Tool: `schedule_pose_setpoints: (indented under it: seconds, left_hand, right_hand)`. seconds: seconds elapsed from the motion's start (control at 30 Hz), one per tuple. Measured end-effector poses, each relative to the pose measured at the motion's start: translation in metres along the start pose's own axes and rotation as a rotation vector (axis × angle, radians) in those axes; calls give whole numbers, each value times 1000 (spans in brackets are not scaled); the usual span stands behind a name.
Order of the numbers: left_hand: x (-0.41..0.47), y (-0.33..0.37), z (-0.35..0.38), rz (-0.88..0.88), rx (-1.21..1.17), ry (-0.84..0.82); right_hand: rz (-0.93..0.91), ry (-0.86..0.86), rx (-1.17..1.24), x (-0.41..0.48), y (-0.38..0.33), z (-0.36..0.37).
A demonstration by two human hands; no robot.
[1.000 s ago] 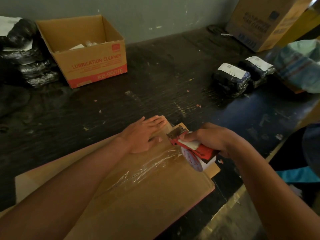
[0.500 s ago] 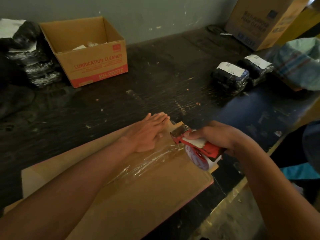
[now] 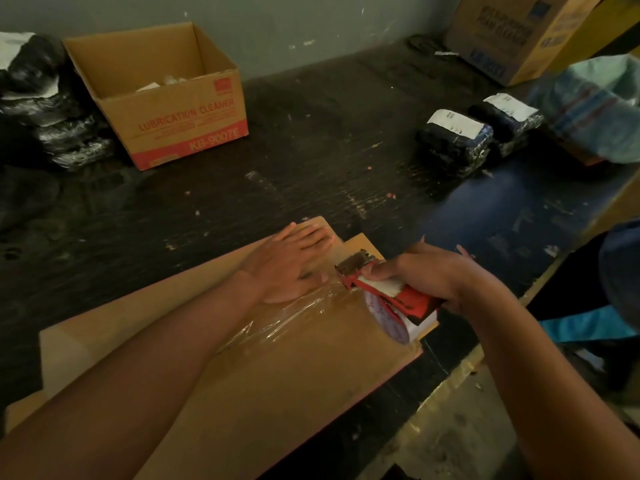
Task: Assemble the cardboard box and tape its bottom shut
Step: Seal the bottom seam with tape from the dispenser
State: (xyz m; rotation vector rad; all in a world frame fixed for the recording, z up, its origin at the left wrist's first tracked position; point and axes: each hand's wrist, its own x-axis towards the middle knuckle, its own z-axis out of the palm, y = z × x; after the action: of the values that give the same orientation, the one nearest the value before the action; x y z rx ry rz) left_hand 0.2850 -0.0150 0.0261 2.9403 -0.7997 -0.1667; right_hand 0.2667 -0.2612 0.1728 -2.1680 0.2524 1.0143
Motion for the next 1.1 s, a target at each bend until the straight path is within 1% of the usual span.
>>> schedule_pose_setpoints:
  seconds: [0.17, 0.33, 0.4, 0.5, 0.7, 0.83, 0.9, 1.0, 1.1]
  left_hand:
    - [0, -4, -5, 8, -22, 3]
    - [-2, 1, -5, 17, -8, 20]
    - [-3, 3, -5, 25, 7, 18]
    - [-2, 3, -3, 11, 34, -2]
    - [-1, 0, 1, 1, 54, -9]
    - [0, 0, 1, 13, 87, -25]
    - [-2, 4, -4, 16, 73, -33]
    - [-3, 19, -15, 49, 49, 10]
    - [-3, 45, -14, 85, 43, -43]
  right_hand:
    - [19, 13, -29, -11, 8, -6]
    - [46, 44, 14, -32, 14, -10]
    - [54, 54, 27, -34, 15, -8]
    - [50, 62, -31, -36, 20, -8]
    - [63, 54, 19, -39, 36, -9]
    - [68, 80, -12, -37, 37, -4]
    - [58, 85, -5, -39, 36, -5]
    - [34, 82, 0, -42, 34, -7]
    - [28, 54, 12, -44, 33, -9]
